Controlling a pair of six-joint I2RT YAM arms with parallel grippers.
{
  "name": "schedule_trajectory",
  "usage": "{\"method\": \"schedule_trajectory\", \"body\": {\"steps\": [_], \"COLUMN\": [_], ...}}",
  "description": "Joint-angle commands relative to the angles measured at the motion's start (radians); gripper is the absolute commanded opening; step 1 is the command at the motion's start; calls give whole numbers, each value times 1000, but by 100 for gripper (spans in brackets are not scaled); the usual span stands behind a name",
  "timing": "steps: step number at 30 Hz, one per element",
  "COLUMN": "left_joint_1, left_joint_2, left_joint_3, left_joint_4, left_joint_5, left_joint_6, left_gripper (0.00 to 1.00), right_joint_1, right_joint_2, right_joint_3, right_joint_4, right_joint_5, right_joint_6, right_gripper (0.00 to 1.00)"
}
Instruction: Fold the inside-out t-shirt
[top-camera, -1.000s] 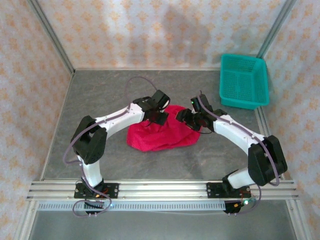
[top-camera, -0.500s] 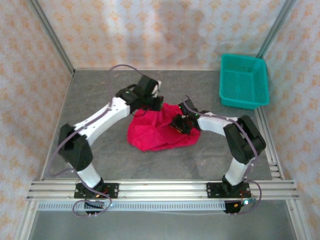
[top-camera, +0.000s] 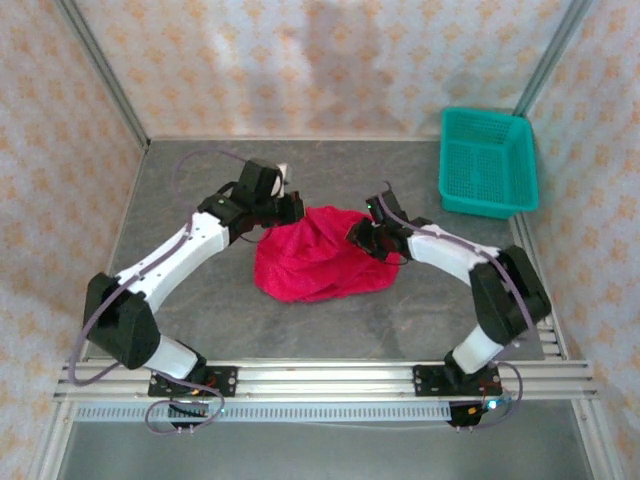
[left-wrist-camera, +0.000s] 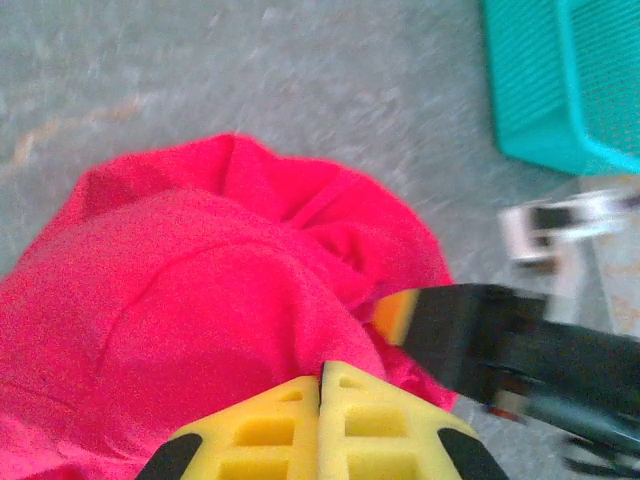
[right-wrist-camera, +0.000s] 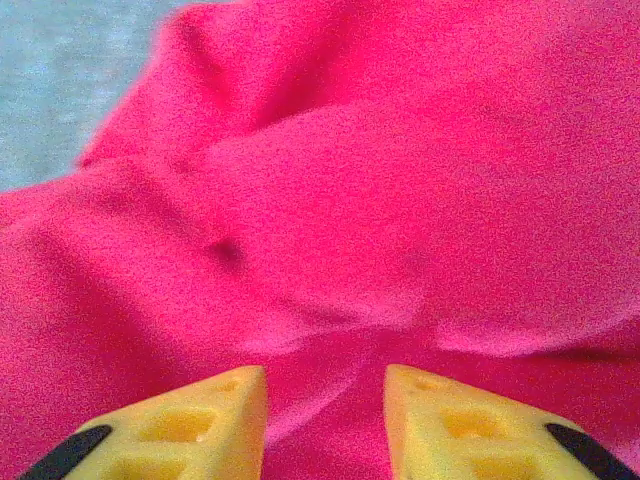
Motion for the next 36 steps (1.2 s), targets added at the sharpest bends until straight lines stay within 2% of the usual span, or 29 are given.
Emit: {"method": "schedule_trajectory", "body": {"steps": [1, 6, 11, 15, 17, 19, 22, 23, 24, 25, 26, 28, 29, 32, 36], "left_joint_1": [3, 3, 3, 4, 5, 5, 5, 5, 5, 7, 7, 17, 24, 65, 153], "left_joint_2": [29, 64, 71, 64, 59, 53, 51, 51, 51, 49, 49, 50, 53, 80, 150], "left_joint_3": [-19, -5, 7, 15, 20, 22, 17, 13, 11, 11, 9, 14, 20, 52, 96], "left_joint_4": [63, 55, 42, 24, 15, 10, 10, 12, 14, 12, 11, 6, 0, -20, -40], "left_joint_5": [18, 7, -1, -13, -19, -24, -26, -24, -24, -24, -26, -27, -29, -36, -45], "left_joint_6": [-48, -44, -40, -34, -31, -28, -29, -30, -31, -31, -32, -27, -22, -4, 4], "left_gripper": [0, 0, 0, 0, 0, 0, 0, 0, 0, 0, 0, 0, 0, 0, 0], "right_joint_1": [38, 98, 161, 171, 171, 171, 171, 171, 171, 172, 172, 172, 172, 172, 167], "right_joint_2": [-105, -134, -83, 33, 96, 159, 232, 253, 279, 300, 315, 317, 304, 216, 22], "right_joint_3": [15, -11, 37, 82, 101, 124, 171, 193, 221, 246, 262, 273, 265, 228, 152], "right_joint_4": [-49, 38, 62, 64, 68, 84, 129, 131, 128, 119, 110, 92, 86, 28, -77], "right_joint_5": [9, -65, -52, -41, -24, -2, 31, 35, 38, 40, 37, 26, 23, 39, 109], "right_joint_6": [-14, 75, 91, 89, 96, 115, 153, 165, 168, 171, 173, 166, 158, 98, -35], "right_gripper": [35, 21, 20, 18, 25, 45, 54, 54, 53, 48, 38, 10, 1, 0, 0]}}
